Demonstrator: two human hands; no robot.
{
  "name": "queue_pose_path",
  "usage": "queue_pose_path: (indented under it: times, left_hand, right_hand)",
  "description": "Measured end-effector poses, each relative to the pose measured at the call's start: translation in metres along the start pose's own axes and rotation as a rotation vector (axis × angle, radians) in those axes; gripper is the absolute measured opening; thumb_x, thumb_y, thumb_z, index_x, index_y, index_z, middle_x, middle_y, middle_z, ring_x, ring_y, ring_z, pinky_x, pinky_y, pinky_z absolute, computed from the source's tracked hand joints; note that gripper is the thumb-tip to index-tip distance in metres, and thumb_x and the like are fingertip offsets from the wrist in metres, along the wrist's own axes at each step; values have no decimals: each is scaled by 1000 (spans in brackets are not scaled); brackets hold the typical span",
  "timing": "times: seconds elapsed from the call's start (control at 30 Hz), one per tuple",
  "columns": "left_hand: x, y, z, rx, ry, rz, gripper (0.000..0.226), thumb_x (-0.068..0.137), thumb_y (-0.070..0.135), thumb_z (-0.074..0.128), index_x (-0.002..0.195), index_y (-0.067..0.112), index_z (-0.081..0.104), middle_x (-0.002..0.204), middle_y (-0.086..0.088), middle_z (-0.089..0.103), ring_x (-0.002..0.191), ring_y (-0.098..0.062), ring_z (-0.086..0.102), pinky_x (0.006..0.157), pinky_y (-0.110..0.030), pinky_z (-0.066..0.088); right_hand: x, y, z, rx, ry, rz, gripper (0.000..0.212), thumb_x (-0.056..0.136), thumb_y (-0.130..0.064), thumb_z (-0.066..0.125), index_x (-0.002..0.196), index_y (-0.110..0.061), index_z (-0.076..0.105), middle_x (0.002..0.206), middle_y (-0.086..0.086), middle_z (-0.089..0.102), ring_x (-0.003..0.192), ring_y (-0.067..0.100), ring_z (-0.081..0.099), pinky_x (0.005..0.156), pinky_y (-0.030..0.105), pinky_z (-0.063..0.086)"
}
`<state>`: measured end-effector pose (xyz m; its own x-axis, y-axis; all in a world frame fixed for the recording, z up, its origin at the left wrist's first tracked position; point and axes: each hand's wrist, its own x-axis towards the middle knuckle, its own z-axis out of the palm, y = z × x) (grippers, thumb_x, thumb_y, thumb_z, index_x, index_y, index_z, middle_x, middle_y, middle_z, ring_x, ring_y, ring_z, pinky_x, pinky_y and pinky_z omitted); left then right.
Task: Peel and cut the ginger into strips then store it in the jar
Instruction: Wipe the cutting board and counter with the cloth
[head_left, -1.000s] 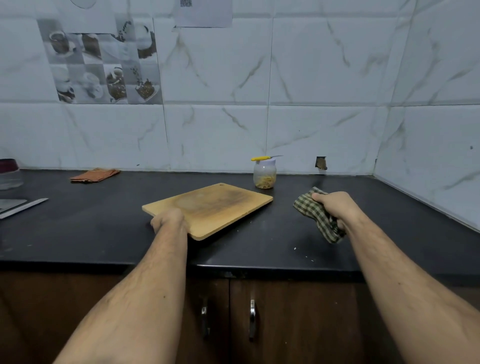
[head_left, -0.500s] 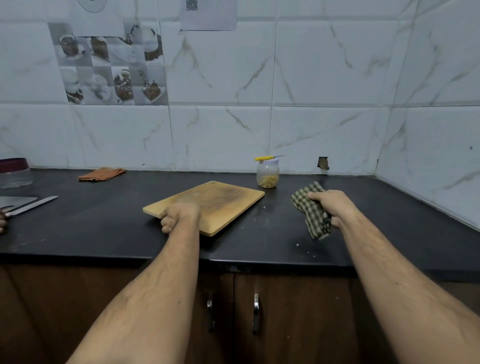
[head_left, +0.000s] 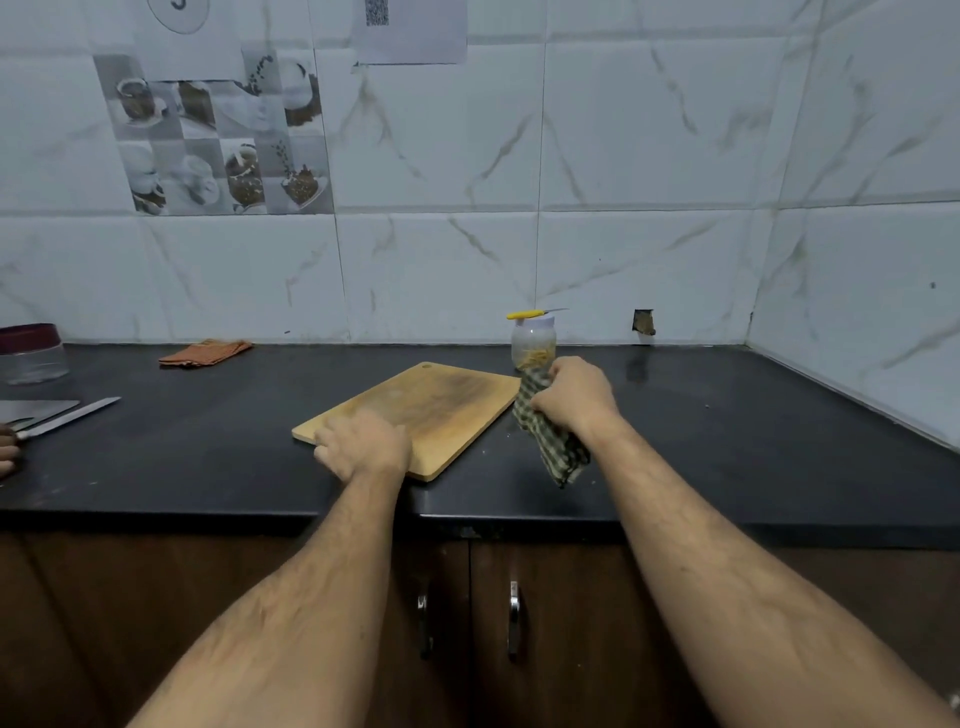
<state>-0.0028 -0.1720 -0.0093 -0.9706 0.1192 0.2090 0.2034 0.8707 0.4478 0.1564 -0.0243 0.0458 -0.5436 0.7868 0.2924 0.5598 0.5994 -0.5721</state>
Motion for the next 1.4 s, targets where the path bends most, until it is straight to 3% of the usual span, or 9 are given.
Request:
queue_pose_path:
  times: [0.1,0.2,0.33,0.5,0.73,0.83,1.0,1.27,1.4]
  left_hand:
    - [-4,11,7,-53,137,378,30,97,39,53,116,25,71,123,-6,63,119,-28,52,96,-41,43]
    - [-3,21,18,-328,-34,565,31,101,29,48,122,21,70,130,-2,64,126,-22,51,103,-38,41]
    - [-8,26,26,-323,-303,556,45,107,34,29,129,14,62,144,-7,54,145,-25,31,113,-39,30]
    - [-14,25,24,-82,-230,611,34,104,29,39,127,24,64,136,-5,58,128,-26,48,107,-37,37]
    - [-21,32,27,-266,-112,550,30,101,28,49,124,22,68,121,-1,70,117,-25,61,92,-35,49]
    - [-24,48,27,-354,-73,607,31,101,26,50,124,20,68,121,0,70,116,-24,61,91,-34,49]
    - [-15,53,40,-275,-186,588,33,101,26,47,128,22,66,118,-6,71,113,-29,62,95,-36,49]
    - [-9,54,48,-275,-306,477,31,99,17,50,122,28,69,122,-7,68,112,-29,61,95,-34,50]
    - [-2,61,41,-178,-278,496,30,95,17,54,116,33,69,120,0,69,113,-25,61,96,-33,47]
  right_hand:
    - [-10,-18,32,-150,-21,-126,19,88,-26,61,102,-16,67,106,7,69,101,31,64,75,31,49]
    - [-28,-23,72,-267,-236,-215,43,86,-54,57,116,-24,66,127,11,59,123,34,49,99,42,43]
    - [-38,-8,92,-388,-359,-387,44,103,-41,31,139,-26,51,155,2,35,148,28,15,118,59,8]
    - [-40,16,74,-423,-267,-291,37,98,-33,40,132,-25,56,136,5,51,128,29,42,105,45,38]
    - [-40,96,-17,-500,44,312,34,99,-24,43,129,-18,60,134,10,48,124,34,41,100,43,37]
    - [-35,66,4,-395,82,152,33,100,-30,41,127,-23,61,130,10,50,120,35,44,99,44,41]
    - [-38,25,72,-479,-222,-174,42,102,-42,35,139,-31,51,145,8,46,137,33,31,110,48,27]
    - [-15,132,-31,-443,108,456,34,99,-21,46,126,-11,63,132,10,54,120,33,48,97,42,42]
    - [8,76,15,-277,118,207,30,101,-29,46,121,-18,66,122,9,53,119,36,50,97,45,44]
